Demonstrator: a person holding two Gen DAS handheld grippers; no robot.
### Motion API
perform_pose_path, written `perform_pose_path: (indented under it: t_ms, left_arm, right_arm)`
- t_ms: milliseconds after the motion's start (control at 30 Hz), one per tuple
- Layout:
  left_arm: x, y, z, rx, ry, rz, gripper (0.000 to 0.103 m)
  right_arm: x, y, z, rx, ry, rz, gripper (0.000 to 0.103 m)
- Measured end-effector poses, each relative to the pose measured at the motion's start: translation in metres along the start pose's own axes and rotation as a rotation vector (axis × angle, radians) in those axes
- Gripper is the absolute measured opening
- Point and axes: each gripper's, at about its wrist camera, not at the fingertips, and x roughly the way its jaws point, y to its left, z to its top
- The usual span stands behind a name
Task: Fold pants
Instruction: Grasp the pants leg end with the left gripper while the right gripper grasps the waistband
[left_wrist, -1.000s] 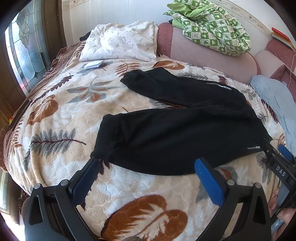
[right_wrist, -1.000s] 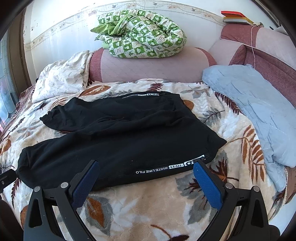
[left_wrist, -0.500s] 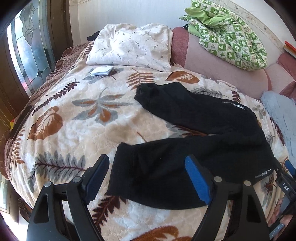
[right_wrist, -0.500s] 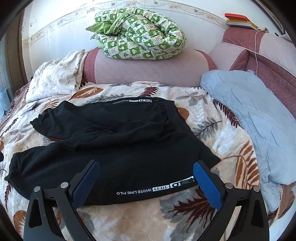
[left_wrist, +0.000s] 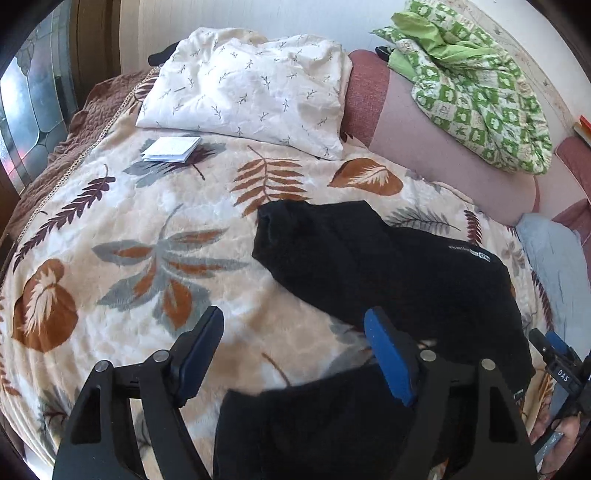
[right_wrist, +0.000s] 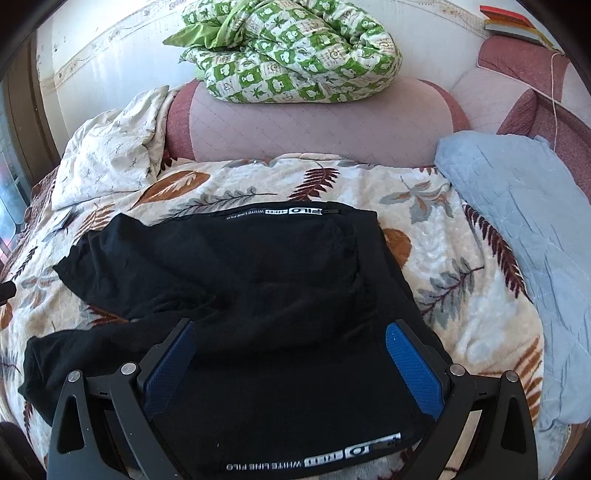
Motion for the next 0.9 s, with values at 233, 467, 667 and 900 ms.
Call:
perform_pose_path:
  t_ms: [233, 467, 667, 900]
  left_arm:
    - [0.077, 0.023, 0.047, -0.085, 0.057, -0.023, 0.078]
    - [0.129, 0.042, 0.067, -0.146, 0.094, -0.072, 0.078]
    - [0.139, 0.028, 0.082, -0.092, 0.101, -0.153, 0.082]
    - [0.146, 0.008, 0.08, -0.004, 0.114, -0.157, 0.082]
  right_arm:
    - [0.061, -0.02, 0.051, 0.051, 0.05, 0.113, 0.103]
    - [0.127, -0.071, 0.099, 0.201, 0.109, 0.142, 0.102]
    - [0.165, -0.096, 0.123, 0.263, 0.125, 0.153, 0.102]
    - [0.193, -0.058, 0.133, 0.045, 0.204, 0.166, 0.102]
